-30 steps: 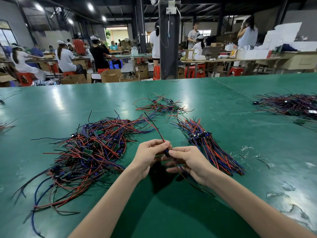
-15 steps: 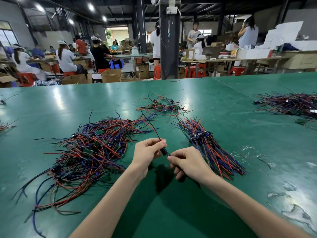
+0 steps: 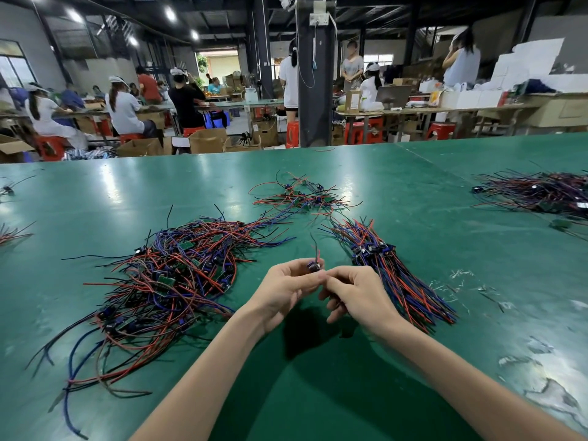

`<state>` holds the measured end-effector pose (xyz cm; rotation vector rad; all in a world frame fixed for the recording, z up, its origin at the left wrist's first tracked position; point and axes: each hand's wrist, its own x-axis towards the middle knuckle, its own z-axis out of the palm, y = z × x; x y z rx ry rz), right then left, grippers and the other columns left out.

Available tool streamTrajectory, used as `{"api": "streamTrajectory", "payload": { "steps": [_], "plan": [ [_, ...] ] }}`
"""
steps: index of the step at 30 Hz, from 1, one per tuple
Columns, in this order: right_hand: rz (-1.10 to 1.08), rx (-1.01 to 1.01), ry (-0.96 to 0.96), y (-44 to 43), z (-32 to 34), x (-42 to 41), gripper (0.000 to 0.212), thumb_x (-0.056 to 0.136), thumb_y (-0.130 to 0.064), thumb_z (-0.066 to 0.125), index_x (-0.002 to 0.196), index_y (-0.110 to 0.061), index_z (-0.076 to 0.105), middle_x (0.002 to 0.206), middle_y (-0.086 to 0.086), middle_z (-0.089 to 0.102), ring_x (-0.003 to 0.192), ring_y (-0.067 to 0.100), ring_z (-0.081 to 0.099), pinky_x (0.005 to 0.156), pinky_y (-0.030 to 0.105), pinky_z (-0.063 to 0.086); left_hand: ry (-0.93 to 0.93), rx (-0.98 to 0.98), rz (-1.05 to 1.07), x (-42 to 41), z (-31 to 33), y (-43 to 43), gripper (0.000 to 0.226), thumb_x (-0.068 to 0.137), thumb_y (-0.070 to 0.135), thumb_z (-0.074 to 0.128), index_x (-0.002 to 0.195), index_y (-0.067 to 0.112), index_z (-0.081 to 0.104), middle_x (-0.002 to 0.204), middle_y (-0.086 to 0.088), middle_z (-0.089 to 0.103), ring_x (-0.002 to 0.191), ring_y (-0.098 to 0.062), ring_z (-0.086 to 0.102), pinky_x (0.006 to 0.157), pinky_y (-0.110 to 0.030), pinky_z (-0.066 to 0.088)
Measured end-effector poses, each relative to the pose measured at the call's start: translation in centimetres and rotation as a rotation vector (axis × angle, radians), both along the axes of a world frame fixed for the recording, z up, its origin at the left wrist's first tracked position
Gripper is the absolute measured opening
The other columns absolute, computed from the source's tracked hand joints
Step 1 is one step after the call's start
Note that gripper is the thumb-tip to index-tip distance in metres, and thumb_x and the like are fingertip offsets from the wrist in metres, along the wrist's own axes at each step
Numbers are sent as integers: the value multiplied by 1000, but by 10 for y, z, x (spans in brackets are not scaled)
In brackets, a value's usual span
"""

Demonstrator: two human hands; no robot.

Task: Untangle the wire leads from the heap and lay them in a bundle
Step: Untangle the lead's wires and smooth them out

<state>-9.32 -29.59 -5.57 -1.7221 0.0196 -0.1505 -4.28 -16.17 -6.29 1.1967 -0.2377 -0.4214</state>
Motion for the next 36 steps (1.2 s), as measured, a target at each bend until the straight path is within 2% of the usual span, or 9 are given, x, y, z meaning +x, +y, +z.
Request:
{"api": "streamTrajectory", "payload": {
  "steps": [3,5,9,15,23,27,31,36],
  "plan": [
    [-15,68,5,0,0,0,18,91,-2,57,78,-3,70,62,10,59,43,10,52,40,28,51,1,19,-9,0,1,2,34,84,-6,59,116,5,61,88,-12,61,70,-14,55,68,-17,48],
    [-9,131,25,1,0,0,17,92,-2,57,79,-3,69,62,11,59,44,11,51,39,27,50,-26,55,-7,0,1,3,35,85,-4,60,116,11,62,88,-11,62,69,-12,53,64,-17,45],
    [18,228,105,2,2,0,19,92,-1,56,75,-1,67,61,11,59,41,9,51,38,24,48,-74,77,-5,-3,2,5,34,85,-5,59,111,17,64,89,-7,70,69,-9,59,64,-18,41],
    [103,374,225,0,4,0,18,91,3,54,77,2,65,59,11,62,41,11,54,41,24,50,-77,45,0,-2,1,6,35,83,-6,61,108,17,65,86,-8,72,70,-12,67,71,-20,52],
    [129,384,258,0,5,-2,19,92,2,53,77,2,65,57,9,62,42,10,55,42,23,51,-148,66,30,-2,-1,5,35,77,-3,67,107,14,62,87,-20,65,71,-15,67,78,-23,54],
    [131,397,285,0,5,-1,16,92,1,54,80,3,64,57,10,63,42,11,55,42,23,51,-182,95,50,-1,-1,6,42,63,10,73,104,16,63,81,-17,61,64,-15,62,76,-23,52],
    [150,388,283,0,4,-1,19,93,0,53,76,2,63,56,9,62,41,10,55,43,23,51,-205,114,85,1,-3,5,35,71,1,72,102,15,64,71,-10,62,58,-14,59,71,-22,51],
    [154,366,265,2,3,1,19,92,4,53,76,5,62,55,10,61,41,12,56,43,26,53,-281,215,130,1,-2,5,32,78,-4,69,102,16,62,75,-17,63,57,-12,62,73,-24,50]
  ]
}}
